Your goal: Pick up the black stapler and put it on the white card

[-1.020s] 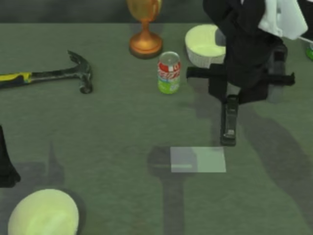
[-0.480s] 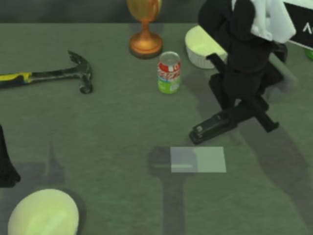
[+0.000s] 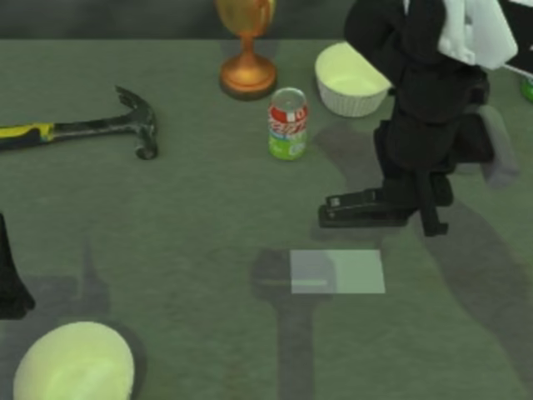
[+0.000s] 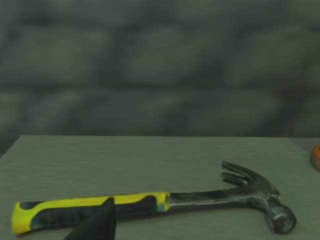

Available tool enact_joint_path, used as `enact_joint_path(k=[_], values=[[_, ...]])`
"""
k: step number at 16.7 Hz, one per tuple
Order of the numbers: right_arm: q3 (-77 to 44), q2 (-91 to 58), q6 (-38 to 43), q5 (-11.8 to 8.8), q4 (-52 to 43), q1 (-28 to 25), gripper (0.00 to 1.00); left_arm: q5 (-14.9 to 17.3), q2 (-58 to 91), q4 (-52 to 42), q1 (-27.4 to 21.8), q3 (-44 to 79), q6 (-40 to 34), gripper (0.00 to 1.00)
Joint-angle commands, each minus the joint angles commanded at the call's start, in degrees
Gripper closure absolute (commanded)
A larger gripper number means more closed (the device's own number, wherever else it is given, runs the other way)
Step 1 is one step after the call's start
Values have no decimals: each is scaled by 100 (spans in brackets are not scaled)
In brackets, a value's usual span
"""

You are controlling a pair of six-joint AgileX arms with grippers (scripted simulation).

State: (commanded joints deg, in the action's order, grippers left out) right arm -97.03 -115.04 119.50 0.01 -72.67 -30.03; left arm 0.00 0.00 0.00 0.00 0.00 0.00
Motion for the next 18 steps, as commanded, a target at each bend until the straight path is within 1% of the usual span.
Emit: enact_joint_path(k=[8, 10, 15, 18], values=[[54, -47, 62, 1, 99, -13, 100, 0, 0, 0, 0, 0, 0, 0], [246, -156, 113, 0, 419, -49, 100, 0, 0, 0, 0, 0, 0, 0], [951, -609, 269, -5, 1592, -225, 100, 0, 0, 0, 0, 0, 0, 0], [1153, -742, 332, -4, 1895, -274, 100, 0, 0, 0, 0, 0, 0, 0]])
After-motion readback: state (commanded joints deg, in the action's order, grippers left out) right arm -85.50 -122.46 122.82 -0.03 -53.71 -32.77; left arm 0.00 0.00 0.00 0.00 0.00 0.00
